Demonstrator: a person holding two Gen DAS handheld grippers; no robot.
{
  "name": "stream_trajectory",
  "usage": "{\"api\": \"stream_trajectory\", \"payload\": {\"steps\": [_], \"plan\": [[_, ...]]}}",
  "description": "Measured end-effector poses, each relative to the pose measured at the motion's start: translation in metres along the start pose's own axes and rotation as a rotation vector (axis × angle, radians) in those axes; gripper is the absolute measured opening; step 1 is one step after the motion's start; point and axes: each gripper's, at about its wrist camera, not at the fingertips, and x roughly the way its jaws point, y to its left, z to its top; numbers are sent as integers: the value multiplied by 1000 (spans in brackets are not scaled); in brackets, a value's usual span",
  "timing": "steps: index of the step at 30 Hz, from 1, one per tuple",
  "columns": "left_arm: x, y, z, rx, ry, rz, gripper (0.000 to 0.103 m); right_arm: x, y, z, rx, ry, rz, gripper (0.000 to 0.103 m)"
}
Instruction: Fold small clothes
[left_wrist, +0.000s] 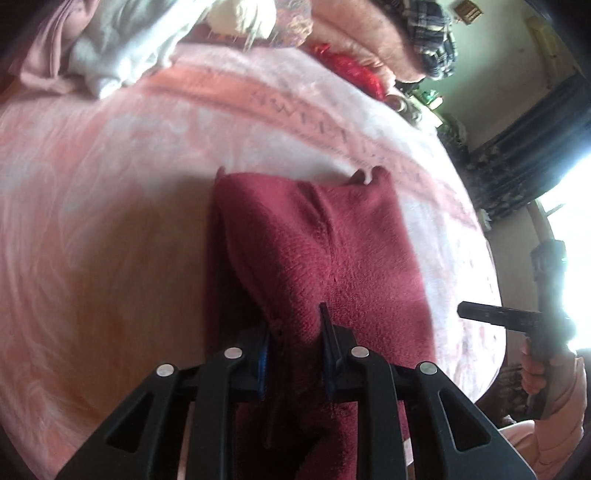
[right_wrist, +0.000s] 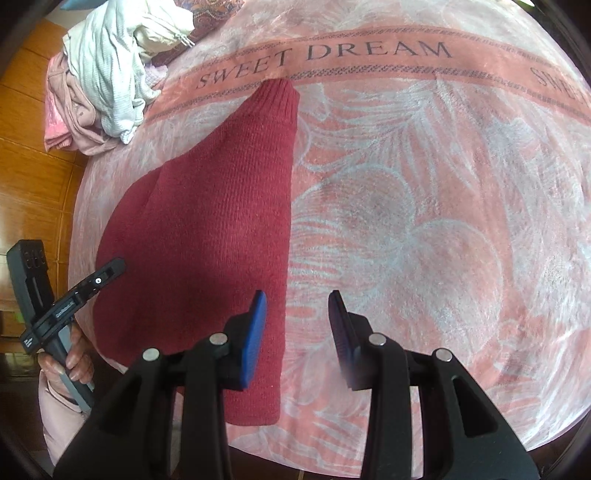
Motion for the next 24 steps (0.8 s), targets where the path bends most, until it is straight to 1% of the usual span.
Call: {"api": "stream_trajectory", "payload": {"steps": [2,5,7,9,11,13,15,18,19,21,23,24], "plan": [[16,12,-9,-14,32,18,24,10,4,-3,-3,28,14,36],[18,11,-14,-7,15,26,28,18,11,-7,-19,41,14,36],[10,8,-12,-5,13,35,34,21,19,-12,-54,34,1,36],[-1,3,-13,-7,3,41,41,24,24,-19,-77,44,1,38],[-15,0,-19,11,0,50,53,26,25,-28,-85,53,11,39],[-27,-4,-32,45,-4,62,58,27,21,-39,-78,46,26,42],[-32,-6,-43,75,-5,84,60,28,15,-47,-56,41,56,43],[-35,-7,-62,88,15,62,60,27,10,-57,-39,40,106,43],[-34,-8,-66,93,26,56,60,27,11,-61,-46,50,122,45],[-30,-7,-72,93,42,54,58,27,13,-68,-56,51,134,47],[-25,-4,-78,81,64,31,46,32,17,-75,-75,68,141,50],[-21,-2,-81,72,78,8,36,38,19,-77,-84,85,141,51]]}}
